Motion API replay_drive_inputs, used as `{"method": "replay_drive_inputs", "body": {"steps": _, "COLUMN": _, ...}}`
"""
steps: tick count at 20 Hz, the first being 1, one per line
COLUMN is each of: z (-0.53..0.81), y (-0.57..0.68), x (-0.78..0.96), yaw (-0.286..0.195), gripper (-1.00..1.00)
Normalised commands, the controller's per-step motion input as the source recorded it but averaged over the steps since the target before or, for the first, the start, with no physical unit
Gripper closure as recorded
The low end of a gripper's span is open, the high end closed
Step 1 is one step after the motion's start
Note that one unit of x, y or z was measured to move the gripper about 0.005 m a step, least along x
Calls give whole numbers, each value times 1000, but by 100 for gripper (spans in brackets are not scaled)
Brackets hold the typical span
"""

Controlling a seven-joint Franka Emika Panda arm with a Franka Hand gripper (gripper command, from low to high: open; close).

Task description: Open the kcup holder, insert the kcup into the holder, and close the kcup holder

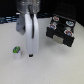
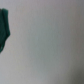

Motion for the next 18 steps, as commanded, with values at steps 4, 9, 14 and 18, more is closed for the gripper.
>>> {"method": "replay_drive_inputs", "body": {"steps": 4, "z": -175, "y": -543, "x": -323, "yaw": -245, "gripper": -100}}
{"method": "replay_drive_inputs", "body": {"steps": 9, "z": -332, "y": -547, "x": -248, "yaw": -258, "gripper": -100}}
{"method": "replay_drive_inputs", "body": {"steps": 14, "z": -358, "y": -545, "x": -62, "yaw": -270, "gripper": -100}}
{"method": "replay_drive_inputs", "body": {"steps": 18, "z": -265, "y": -268, "x": 8, "yaw": -200, "gripper": -100}}
